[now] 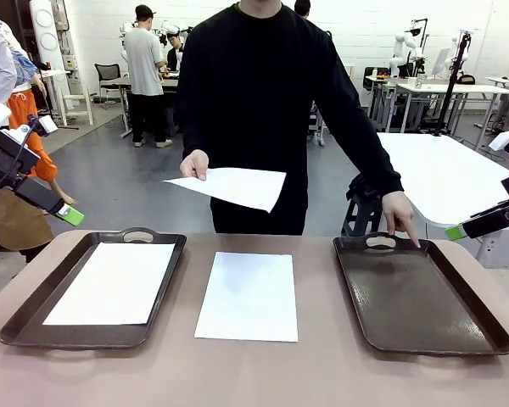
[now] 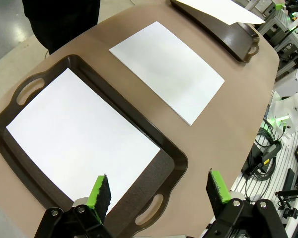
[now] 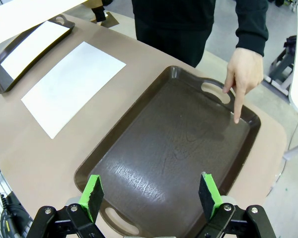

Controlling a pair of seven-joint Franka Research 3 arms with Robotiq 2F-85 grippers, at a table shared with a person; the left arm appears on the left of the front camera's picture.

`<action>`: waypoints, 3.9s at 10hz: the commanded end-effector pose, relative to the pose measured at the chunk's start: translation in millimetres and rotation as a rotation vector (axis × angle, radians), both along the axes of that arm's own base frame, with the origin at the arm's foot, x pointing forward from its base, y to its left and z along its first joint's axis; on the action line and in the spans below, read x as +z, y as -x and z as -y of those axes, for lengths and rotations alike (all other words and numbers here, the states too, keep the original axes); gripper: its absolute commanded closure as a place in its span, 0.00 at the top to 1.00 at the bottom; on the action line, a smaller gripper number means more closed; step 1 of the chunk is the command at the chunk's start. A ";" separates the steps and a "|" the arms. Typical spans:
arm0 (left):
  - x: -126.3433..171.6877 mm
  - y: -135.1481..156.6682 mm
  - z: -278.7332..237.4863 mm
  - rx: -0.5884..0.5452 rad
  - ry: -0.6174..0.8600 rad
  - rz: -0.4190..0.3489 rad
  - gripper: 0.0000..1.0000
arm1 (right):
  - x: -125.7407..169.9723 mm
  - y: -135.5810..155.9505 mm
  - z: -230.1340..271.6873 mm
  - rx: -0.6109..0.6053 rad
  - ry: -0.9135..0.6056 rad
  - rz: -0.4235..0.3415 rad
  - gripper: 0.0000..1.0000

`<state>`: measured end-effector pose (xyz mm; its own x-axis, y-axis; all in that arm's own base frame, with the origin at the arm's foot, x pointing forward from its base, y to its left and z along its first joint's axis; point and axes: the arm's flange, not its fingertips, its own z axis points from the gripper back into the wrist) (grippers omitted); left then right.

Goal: Sort the A4 documents.
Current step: Receive the A4 Paper.

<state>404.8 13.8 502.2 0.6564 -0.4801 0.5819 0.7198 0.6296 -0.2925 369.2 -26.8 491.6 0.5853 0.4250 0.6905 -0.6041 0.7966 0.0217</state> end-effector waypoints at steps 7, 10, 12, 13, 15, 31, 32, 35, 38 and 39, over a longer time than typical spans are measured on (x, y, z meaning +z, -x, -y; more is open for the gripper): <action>0.7 -0.6 -0.4 -0.003 -0.002 0.003 1.00 | -44.4 -30.2 -46.1 0.090 -0.286 -0.250 1.00; 0.7 -0.6 -0.4 -0.003 -0.002 0.003 1.00 | -76.6 -54.5 -96.0 0.024 -0.576 -0.466 1.00; 0.7 -0.6 -0.4 -0.003 -0.002 0.003 1.00 | -96.2 -77.2 -125.4 -0.033 -0.770 -0.618 1.00; 0.7 -0.6 -0.4 -0.003 -0.002 0.003 1.00 | -103.8 -90.5 -136.2 -0.053 -0.872 -0.699 1.00; 0.7 -0.6 -0.4 -0.003 -0.002 0.003 1.00 | -110.9 -108.7 -153.1 -0.048 -1.076 -0.800 1.00; 0.7 -0.6 -0.4 -0.003 -0.002 0.003 1.00 | -124.7 -162.5 -244.7 -0.075 -1.359 -0.978 1.00; 0.7 -0.6 -0.4 -0.003 -0.002 0.003 1.00 | -124.0 -162.7 -244.0 -0.068 -1.353 -0.950 0.91; 0.7 -0.6 -0.4 -0.003 -0.002 0.003 1.00 | -123.6 -164.9 -240.1 -0.062 -1.370 -0.955 0.66; 0.7 -0.6 -0.4 -0.003 -0.002 0.003 1.00 | -124.7 -166.1 -238.0 -0.069 -1.370 -0.963 0.39; 0.7 -0.6 -0.4 -0.003 -0.002 0.003 1.00 | -125.0 -166.5 -237.1 -0.073 -1.370 -0.961 0.30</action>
